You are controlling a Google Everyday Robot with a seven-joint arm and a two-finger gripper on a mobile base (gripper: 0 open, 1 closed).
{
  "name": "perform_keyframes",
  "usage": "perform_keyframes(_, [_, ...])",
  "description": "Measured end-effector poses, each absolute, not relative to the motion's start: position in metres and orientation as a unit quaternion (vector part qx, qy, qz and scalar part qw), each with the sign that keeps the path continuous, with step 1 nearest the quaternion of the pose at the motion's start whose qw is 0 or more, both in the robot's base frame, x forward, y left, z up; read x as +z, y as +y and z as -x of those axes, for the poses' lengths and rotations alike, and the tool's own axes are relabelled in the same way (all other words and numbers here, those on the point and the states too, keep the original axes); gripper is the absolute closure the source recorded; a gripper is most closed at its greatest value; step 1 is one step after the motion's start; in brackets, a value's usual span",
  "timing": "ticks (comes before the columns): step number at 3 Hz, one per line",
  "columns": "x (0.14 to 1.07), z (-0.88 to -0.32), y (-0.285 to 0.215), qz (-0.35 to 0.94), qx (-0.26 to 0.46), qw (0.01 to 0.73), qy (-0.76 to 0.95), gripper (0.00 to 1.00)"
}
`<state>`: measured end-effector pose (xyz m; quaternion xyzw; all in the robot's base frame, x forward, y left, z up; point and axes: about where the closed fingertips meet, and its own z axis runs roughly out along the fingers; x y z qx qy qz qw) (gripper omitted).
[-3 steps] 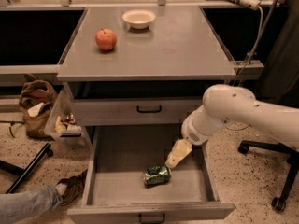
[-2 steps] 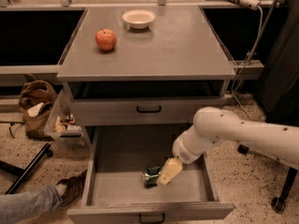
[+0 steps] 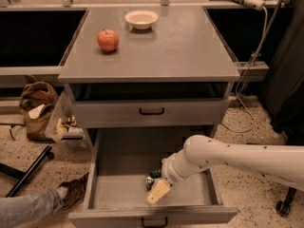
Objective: Pick green can from middle drawer and place on counter
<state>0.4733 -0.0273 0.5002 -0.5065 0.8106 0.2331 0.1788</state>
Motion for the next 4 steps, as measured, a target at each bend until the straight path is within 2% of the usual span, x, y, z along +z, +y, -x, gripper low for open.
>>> perform_keyframes(1, [0.462, -0.518, 0.002, 0.511, 0.189, 0.210, 0.812, 0.00])
perform_keyframes(2, [0.462, -0.518, 0.002, 0.511, 0.189, 0.210, 0.812, 0.00])
perform_keyframes(4, [0.448, -0.541, -0.022, 0.486, 0.225, 0.258, 0.804, 0.00])
